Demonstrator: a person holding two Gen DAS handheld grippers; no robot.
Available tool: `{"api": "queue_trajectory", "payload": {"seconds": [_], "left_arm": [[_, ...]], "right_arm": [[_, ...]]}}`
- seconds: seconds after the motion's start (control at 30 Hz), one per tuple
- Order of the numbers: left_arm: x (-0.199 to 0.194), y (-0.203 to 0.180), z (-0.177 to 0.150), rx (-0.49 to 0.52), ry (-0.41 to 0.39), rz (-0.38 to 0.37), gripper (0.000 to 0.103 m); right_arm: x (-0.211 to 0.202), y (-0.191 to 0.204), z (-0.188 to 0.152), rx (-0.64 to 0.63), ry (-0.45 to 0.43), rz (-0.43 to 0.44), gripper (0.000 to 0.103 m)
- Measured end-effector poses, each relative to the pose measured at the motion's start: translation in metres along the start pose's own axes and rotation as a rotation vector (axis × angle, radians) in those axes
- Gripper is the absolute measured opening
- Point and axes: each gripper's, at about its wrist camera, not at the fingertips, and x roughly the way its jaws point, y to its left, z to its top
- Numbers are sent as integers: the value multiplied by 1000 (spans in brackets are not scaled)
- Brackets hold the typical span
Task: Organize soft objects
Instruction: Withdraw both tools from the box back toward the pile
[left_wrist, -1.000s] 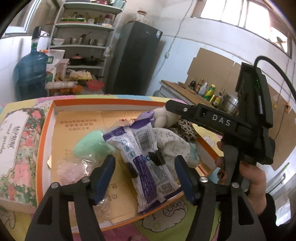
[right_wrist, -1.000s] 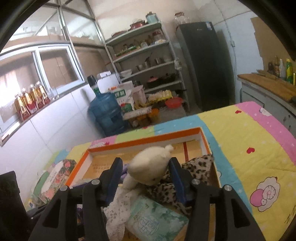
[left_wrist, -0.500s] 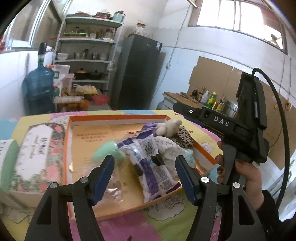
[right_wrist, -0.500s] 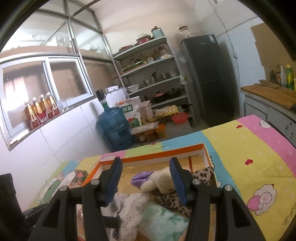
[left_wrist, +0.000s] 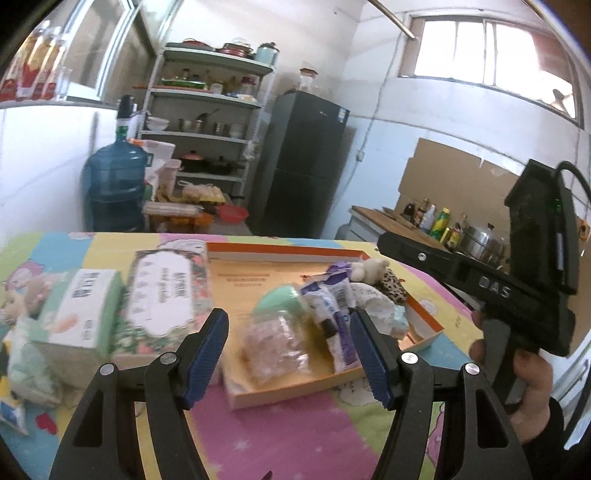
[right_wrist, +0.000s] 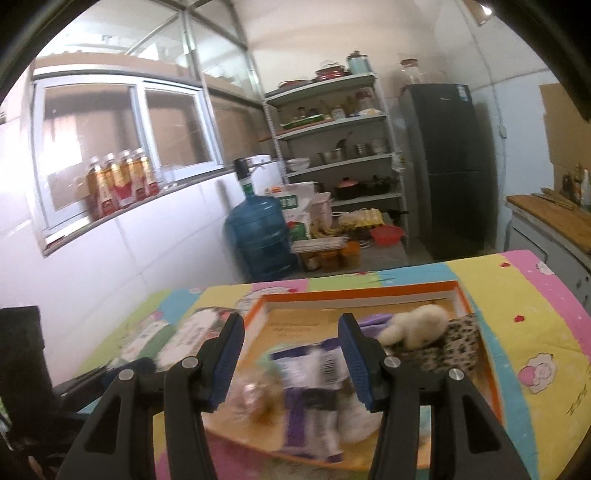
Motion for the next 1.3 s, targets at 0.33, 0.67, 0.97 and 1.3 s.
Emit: {"api": "queue_trajectory", "payload": {"seconds": [0.33, 0.67, 0.97, 1.3], "left_arm": [[-54, 45, -7, 2, -70, 101, 70], [-93, 106, -23, 7, -40, 207, 70], [-100, 163, -39, 2, 50, 330, 70], [-80, 185, -57, 75, 179, 400, 70]], "right_arm": [[6, 69, -19, -10, 24, 117, 53], [21, 126, -38, -63, 83, 186, 53], [33, 141, -45, -76, 115, 195, 53], [42, 145, -48, -83, 137, 190, 53]]}}
